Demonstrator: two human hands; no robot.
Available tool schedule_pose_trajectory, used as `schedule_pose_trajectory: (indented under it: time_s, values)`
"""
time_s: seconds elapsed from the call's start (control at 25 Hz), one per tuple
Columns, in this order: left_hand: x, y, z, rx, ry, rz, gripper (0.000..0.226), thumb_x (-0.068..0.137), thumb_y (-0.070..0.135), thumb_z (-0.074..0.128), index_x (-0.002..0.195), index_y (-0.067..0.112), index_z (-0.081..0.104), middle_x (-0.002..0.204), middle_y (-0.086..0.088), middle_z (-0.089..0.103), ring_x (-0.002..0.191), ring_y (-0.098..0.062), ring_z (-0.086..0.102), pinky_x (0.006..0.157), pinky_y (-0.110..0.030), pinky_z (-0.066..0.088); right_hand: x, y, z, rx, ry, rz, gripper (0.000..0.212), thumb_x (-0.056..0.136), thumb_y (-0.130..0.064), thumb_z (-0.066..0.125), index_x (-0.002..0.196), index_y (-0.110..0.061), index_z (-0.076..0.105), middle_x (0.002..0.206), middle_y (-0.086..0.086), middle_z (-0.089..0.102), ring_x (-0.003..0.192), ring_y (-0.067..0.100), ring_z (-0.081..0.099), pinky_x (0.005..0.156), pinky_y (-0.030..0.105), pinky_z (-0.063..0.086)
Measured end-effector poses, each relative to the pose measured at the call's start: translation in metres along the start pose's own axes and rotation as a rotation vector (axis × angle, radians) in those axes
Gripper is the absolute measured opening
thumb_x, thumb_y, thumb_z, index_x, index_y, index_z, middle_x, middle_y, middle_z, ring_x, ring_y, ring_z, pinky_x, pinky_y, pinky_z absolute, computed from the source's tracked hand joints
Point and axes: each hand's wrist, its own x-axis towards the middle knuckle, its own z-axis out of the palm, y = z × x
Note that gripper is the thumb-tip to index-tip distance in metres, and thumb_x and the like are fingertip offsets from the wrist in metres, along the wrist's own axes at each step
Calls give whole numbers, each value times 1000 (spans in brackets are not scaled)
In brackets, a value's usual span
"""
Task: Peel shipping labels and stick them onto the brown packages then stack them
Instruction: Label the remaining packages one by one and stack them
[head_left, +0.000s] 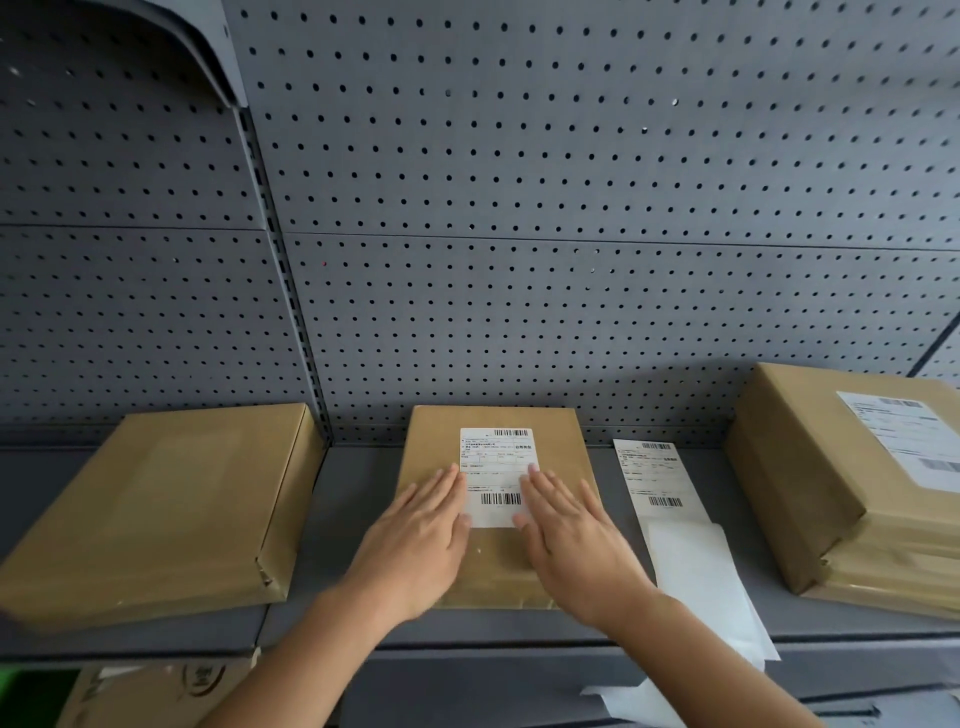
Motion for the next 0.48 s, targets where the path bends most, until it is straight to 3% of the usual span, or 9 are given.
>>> schedule_pose_trajectory:
  time_s: [0.08, 0.16, 0.32, 0.4, 0.48]
  values:
    - [-14, 13, 3, 16, 1, 73, 61, 106, 46, 3, 161, 21, -2, 162, 11, -15, 153, -3, -11, 127, -29, -4, -11, -19, 6, 15, -18, -80, 75, 97, -55, -2, 161, -20, 11, 168, -5, 5, 155, 9, 0, 123, 33, -10]
    - [-24, 17, 10, 59, -17, 123, 67, 100, 48, -4, 161, 20, -2, 162, 11, -16, 154, -4, -12, 127, -32, 0, -18, -23, 20, -7, -27, -114, 66, 104, -53, 6, 161, -20, 11, 168, -5, 7, 155, 10, 2, 126, 38, -5]
    - [-28, 11, 19, 89, 6, 70, 68, 99, 51, -7, 161, 21, -6, 164, 12, -17, 153, -3, -14, 127, -32, 1, -29, -7, 31, -107, 1, -60, 64, 106, -53, 16, 151, -17, 44, 158, -3, 39, 147, 13, 35, 115, 40, 15]
    - [-31, 6, 19, 86, 14, 26, 65, 99, 48, -8, 160, 24, -9, 164, 12, -17, 153, -2, -14, 127, -30, -4, -34, 7, 28, -94, 24, -18, 75, 101, -60, 4, 154, -20, 39, 161, -7, 33, 149, 8, 27, 117, 39, 9]
    - [-34, -5, 18, 82, 5, -48, 60, 104, 46, 0, 159, 25, -11, 163, 12, -20, 152, -3, -16, 125, -28, -7, -39, 26, 23, -44, 72, 44, 86, 93, -67, -11, 159, -25, 24, 165, -14, 15, 152, 2, 10, 122, 34, -2]
